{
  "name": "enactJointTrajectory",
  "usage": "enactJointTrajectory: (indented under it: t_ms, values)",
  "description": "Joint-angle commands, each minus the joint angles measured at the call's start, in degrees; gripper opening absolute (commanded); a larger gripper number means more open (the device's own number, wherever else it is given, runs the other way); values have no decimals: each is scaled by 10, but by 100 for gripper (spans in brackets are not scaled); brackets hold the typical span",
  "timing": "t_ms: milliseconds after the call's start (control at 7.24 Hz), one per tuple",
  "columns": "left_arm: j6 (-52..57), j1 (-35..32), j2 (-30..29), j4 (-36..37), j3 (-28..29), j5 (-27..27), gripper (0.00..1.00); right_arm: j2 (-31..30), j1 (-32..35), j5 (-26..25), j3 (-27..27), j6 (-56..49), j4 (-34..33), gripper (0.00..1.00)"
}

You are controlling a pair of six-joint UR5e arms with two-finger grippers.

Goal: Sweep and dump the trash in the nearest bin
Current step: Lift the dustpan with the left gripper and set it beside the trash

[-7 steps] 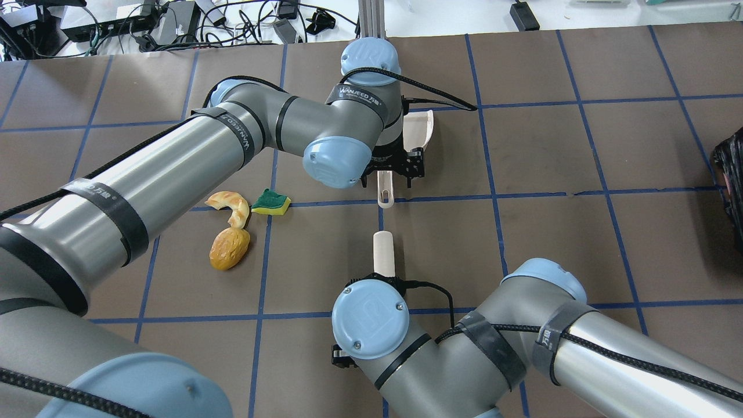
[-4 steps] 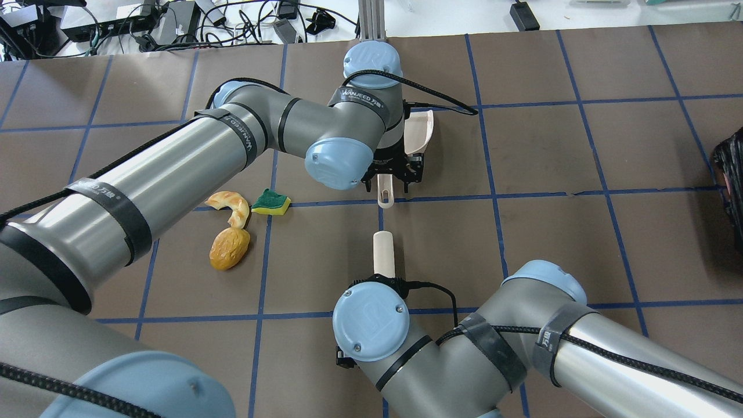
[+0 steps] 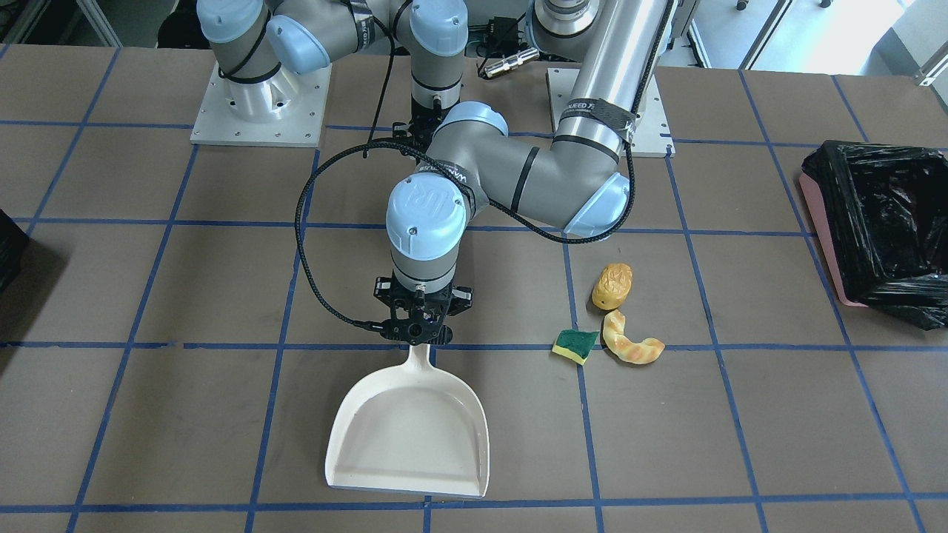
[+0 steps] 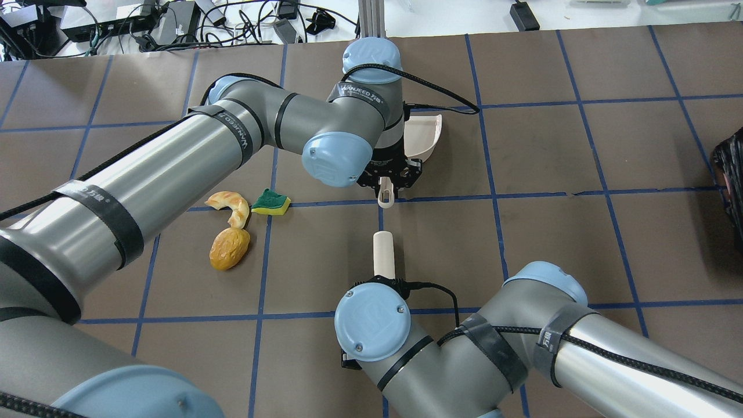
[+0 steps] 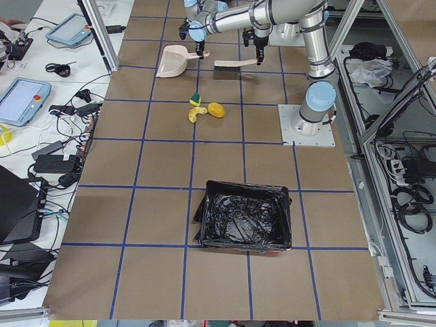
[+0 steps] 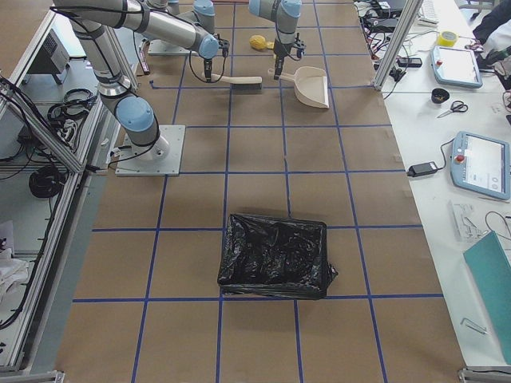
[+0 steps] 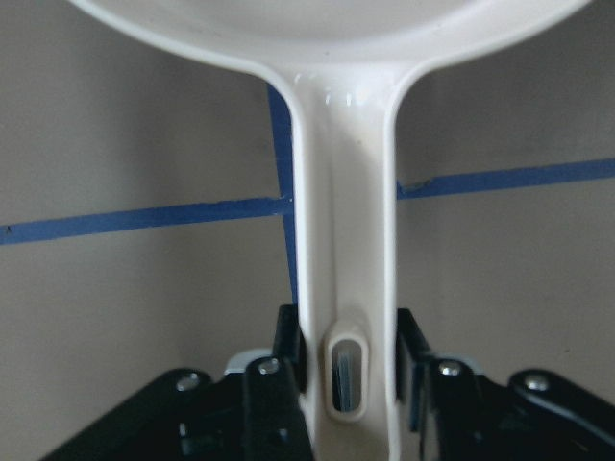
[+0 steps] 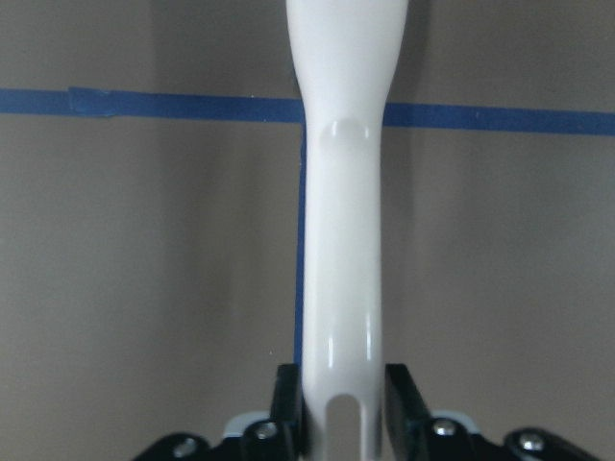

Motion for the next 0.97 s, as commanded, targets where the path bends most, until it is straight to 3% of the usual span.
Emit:
enactJointTrajectory:
  t_ms: [0,276,552,829]
  values:
    - [88,21,18,1,25,26,0,-1,0,1,-1,0,0,1]
    - [225,120,42,-30,43,44,0,-3,-6,-1,-2,-2,5,0]
    - [428,238,88,-107,41,48,0,-8,-14,-3,-12,2,3,0]
    - [649,323,125,-137,22,95,0,-11,-16,-4,-37,50,25,0]
